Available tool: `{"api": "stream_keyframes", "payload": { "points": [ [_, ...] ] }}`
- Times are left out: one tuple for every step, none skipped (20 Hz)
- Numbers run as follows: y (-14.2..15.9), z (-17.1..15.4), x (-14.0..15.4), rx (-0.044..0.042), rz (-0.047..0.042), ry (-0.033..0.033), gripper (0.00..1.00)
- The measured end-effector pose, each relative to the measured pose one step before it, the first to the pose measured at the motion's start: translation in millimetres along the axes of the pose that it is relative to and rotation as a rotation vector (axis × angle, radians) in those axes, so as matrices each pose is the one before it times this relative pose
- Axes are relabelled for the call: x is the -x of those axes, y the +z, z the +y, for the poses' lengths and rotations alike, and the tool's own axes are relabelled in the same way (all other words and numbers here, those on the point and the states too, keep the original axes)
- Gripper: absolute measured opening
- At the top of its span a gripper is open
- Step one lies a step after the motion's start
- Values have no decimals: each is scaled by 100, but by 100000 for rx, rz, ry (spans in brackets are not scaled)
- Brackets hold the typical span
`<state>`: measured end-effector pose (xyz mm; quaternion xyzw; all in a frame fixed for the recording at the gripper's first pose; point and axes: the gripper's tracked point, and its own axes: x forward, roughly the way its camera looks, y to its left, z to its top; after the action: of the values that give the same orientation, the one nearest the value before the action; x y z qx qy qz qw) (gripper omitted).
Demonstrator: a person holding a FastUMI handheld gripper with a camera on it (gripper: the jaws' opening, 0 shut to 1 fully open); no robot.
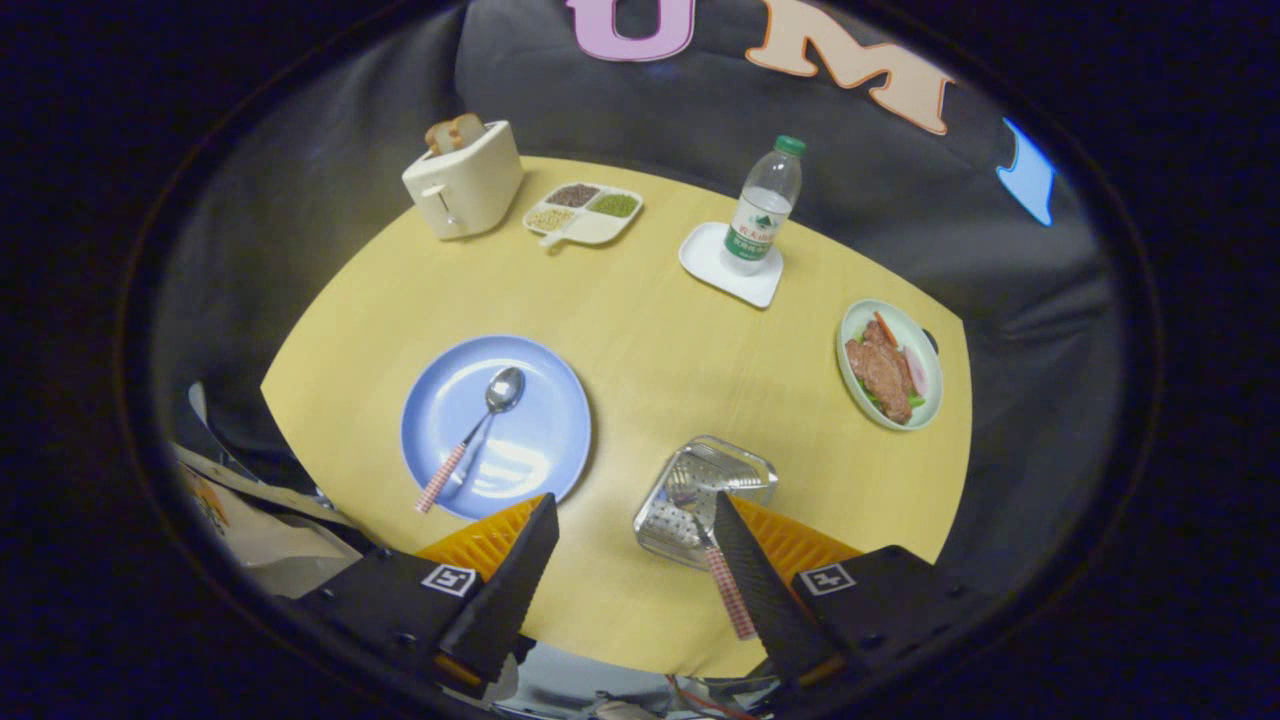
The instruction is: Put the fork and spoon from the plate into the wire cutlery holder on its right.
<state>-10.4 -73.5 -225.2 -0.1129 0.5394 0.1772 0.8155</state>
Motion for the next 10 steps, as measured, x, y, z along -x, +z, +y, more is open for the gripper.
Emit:
{"api": "stream_keyframes", "payload": {
  "points": [
    [133, 342, 4, 174, -3370, -2408, 100],
    [319, 193, -108, -963, -4467, -3593, 100],
    [66, 176, -115, -2185, -2990, -3628, 100],
    [-46, 630, -9, -3327, -2877, -2341, 100],
    [4, 861, -58, -3614, -2156, -581, 100],
    [-242, 832, -136, -2837, -1560, -594, 100],
    [-36, 564, -174, -1894, -2034, -1674, 100],
    [-351, 468, 21, -577, -1048, -1819, 100],
    [-195, 710, -130, 36, -647, -932, 100],
    [-7, 791, -141, -467, -1892, -702, 100]
  ]
}}
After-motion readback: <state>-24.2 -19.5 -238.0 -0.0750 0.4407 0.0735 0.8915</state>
